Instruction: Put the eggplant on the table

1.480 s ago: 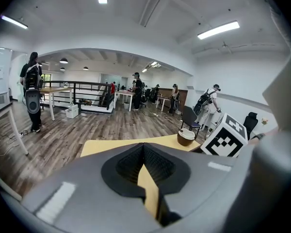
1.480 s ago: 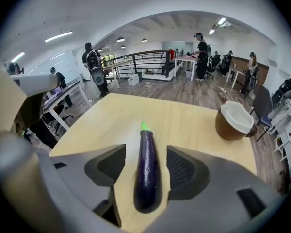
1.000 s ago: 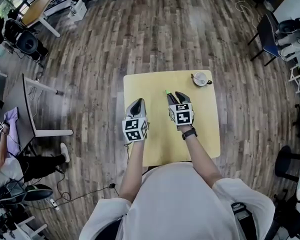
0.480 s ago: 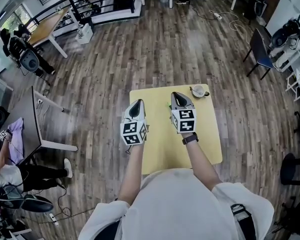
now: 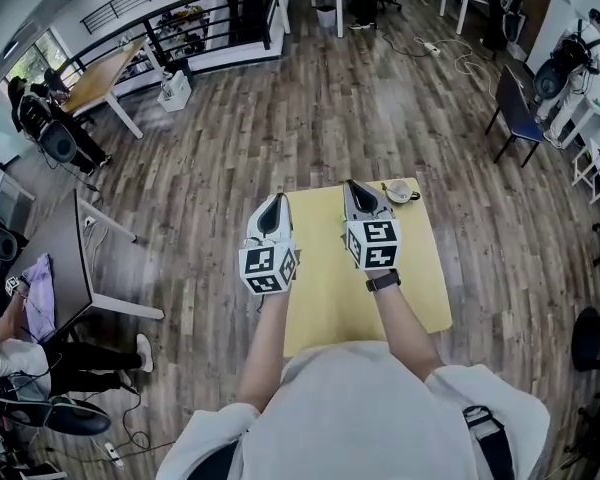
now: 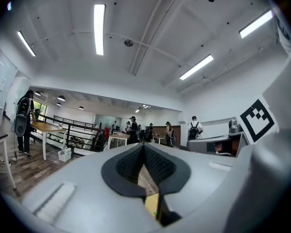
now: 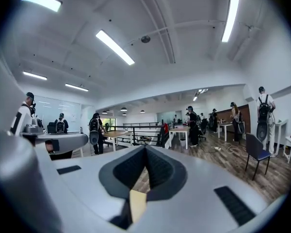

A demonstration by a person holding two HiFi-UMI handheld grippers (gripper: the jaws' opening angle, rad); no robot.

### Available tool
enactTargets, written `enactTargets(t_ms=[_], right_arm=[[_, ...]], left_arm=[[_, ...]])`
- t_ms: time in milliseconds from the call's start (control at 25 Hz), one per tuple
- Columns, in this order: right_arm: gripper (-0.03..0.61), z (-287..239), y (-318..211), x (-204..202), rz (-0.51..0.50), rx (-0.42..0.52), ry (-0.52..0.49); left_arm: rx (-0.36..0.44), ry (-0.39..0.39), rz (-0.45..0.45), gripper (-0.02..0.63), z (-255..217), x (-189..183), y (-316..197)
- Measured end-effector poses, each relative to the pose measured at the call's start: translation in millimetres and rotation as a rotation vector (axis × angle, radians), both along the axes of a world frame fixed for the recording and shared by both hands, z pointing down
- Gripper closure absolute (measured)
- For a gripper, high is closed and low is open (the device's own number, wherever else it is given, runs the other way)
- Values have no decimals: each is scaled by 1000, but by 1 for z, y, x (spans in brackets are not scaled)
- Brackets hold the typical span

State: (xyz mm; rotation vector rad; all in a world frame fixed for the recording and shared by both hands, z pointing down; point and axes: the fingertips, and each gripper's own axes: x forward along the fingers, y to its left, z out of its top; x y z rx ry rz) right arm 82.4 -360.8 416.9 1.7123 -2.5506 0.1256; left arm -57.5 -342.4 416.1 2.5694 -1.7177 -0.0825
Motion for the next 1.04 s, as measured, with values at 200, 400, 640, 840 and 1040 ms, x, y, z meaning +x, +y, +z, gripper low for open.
enactTargets(t_ms=[200,400,640,840,1040], right_arm=[[569,-29,2,-1,3,67,13],[569,-37,7,0,-2,97,18],[569,-39,11,3,-2,103,28],[569,-31,10,8,2,93,35],[569,-10,15,8,-6,44,40]], left_arm=[[22,-30,-7,607,-14,-2,0],[57,-45,-2,607,-23,3,1],[59,-41,13,607,-23,10,1],[7,-36,43,607,-2,20,-4],[-130,-10,93,607,50,28,-2]])
